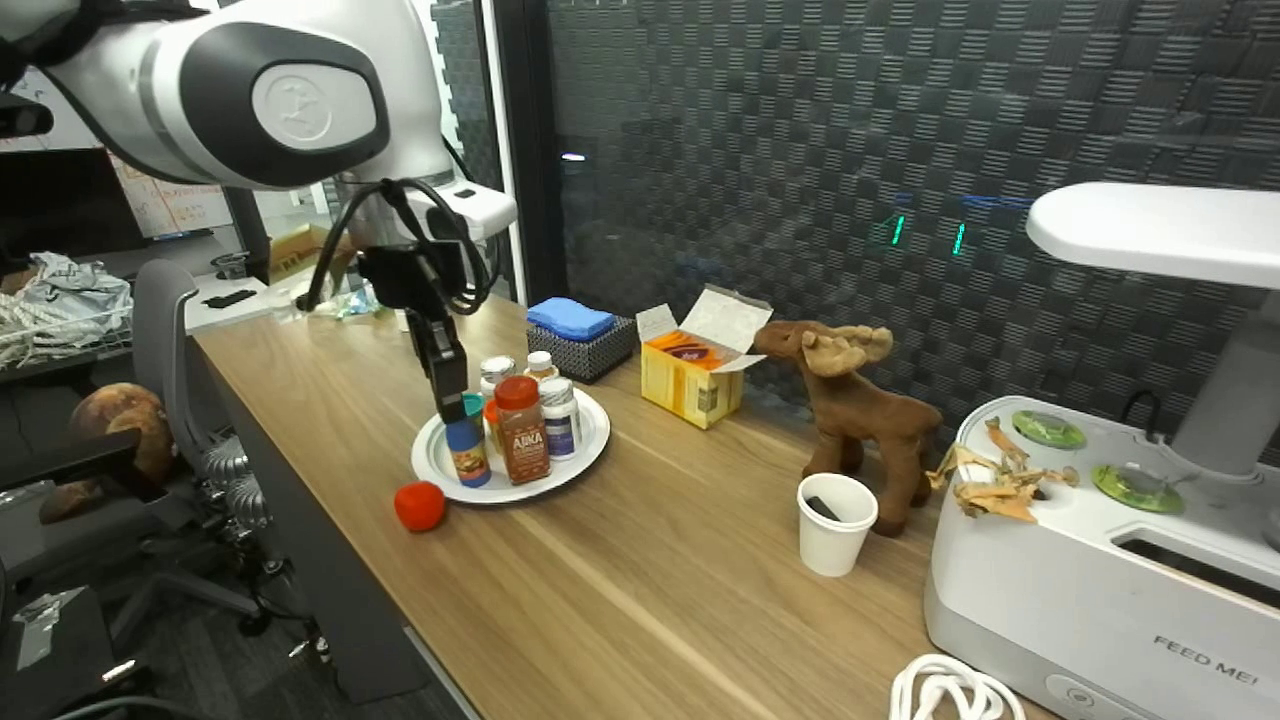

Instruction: Put the bottles and the orange plushie surrounding the white plate on the white plate

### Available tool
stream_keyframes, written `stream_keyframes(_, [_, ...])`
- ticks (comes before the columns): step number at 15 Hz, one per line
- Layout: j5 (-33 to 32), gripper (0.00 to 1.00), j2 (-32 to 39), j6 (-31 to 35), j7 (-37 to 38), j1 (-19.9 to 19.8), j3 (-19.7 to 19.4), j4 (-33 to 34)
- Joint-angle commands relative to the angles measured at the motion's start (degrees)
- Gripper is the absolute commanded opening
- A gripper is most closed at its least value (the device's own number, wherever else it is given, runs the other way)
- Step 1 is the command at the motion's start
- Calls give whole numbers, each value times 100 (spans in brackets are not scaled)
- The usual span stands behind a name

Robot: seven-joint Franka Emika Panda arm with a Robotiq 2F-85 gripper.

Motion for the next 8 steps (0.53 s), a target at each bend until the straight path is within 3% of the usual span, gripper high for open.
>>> stream_keyframes(1, [-521,5,87,-75,220,104,-112,154])
stream_keyframes(5, [-764,5,105,-76,229,113,-133,174])
stream_keyframes(6, [-761,45,109,-95,193,119,-128,183])
stream_keyframes(8, [-812,52,109,-114,173,126,-128,182])
